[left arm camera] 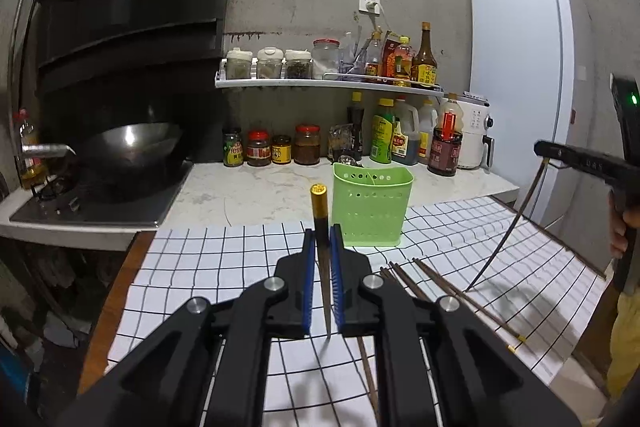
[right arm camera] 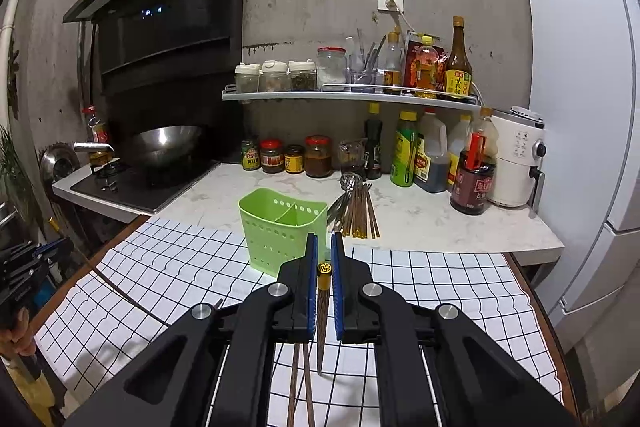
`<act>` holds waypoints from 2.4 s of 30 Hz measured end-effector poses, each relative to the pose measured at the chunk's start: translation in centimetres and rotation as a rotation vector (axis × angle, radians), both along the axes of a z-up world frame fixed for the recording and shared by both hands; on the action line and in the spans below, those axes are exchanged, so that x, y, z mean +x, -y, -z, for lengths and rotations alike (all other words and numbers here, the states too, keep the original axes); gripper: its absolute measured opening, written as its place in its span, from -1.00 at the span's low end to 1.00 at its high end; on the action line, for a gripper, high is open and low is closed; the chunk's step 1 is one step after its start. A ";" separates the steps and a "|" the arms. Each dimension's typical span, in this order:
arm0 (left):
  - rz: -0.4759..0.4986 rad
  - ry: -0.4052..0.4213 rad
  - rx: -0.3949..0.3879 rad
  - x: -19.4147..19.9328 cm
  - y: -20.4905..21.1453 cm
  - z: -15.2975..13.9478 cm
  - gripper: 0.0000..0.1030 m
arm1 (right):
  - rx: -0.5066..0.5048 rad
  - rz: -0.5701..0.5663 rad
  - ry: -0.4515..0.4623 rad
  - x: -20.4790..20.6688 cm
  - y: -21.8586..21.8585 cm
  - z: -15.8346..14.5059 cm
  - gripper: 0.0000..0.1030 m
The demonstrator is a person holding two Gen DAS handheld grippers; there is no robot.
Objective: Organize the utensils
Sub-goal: 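Carry the upright chopsticks in both tools toward the green utensil holder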
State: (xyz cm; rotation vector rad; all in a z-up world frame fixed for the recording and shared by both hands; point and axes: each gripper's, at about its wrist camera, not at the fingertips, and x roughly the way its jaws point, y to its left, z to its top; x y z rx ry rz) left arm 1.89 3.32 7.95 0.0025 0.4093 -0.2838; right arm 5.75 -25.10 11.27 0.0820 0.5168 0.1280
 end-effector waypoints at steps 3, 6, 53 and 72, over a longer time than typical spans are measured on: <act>0.006 -0.048 -0.027 1.6 0.0 0.2 -0.86 | 0.005 -0.003 -0.029 0.8 -0.1 0.7 -0.85; 0.005 -0.101 -0.039 3.0 0.3 1.0 -0.86 | 0.013 -0.010 -0.069 1.5 -0.3 2.3 -0.86; 0.018 -0.265 0.164 -4.7 -2.2 9.5 -0.87 | -0.001 -0.009 -0.039 -4.2 -1.5 6.3 -0.87; 0.065 0.005 0.011 0.6 0.9 0.4 -0.88 | 0.009 0.001 -0.008 -3.0 -0.9 5.6 -0.87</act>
